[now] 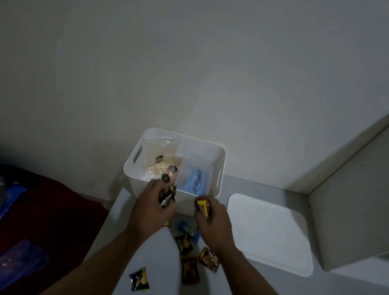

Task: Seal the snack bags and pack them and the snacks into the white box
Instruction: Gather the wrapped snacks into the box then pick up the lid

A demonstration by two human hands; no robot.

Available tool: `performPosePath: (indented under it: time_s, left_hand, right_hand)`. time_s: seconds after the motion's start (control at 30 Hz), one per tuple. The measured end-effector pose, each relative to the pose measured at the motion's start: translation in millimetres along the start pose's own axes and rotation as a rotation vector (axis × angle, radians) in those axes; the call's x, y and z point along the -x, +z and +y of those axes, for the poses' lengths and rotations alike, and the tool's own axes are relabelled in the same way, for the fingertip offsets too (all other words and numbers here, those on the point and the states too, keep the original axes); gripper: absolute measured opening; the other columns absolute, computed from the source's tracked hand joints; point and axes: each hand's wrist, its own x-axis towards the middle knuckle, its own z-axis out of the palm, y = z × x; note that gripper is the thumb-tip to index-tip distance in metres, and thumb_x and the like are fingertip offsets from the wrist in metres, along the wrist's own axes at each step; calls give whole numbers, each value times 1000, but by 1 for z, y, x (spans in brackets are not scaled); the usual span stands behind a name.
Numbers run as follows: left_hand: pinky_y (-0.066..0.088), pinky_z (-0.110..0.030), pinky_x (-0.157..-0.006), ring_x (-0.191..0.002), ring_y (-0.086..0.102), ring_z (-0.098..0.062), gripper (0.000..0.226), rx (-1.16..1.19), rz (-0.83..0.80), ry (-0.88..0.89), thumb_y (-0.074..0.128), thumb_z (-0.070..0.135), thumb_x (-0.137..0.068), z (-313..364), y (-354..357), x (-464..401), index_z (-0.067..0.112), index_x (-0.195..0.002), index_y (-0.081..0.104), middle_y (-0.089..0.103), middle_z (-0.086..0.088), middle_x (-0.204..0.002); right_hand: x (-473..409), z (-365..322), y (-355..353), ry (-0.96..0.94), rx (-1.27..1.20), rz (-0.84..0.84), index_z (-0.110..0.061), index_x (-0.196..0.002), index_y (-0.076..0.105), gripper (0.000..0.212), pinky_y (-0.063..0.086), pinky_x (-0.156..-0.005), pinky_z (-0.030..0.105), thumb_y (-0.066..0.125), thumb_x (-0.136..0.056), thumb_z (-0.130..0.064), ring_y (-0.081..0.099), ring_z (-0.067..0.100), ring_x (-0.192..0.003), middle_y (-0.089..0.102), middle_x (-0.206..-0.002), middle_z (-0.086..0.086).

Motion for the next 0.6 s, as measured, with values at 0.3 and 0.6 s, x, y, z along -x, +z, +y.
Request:
performPosePath:
  time_s: [0.3, 0.6]
  left_hand:
    - [45, -30, -62, -78, 62, -25, 19, 151, 56, -365, 67, 24, -87, 13, -42, -145, 9, -93, 56, 61, 3, -75]
    - [60, -36, -67, -99, 62, -24, 32, 80, -260, -596, 67, 37, -92, -41, -35, -180, 15, -113, 59, 62, -6, -115]
  right_hand:
    - [-141, -117, 18, 245, -420, -13, -4, -86, 62, 4, 40, -40, 18, 62, -90, -4, 47, 4, -37, 54, -64, 8]
    - [-186, -108, 50, 421, -299, -204, -7, -128, 65, 38, 48, -73, 32, 57, -103, -34, 58, 18, -88, 59, -111, 4]
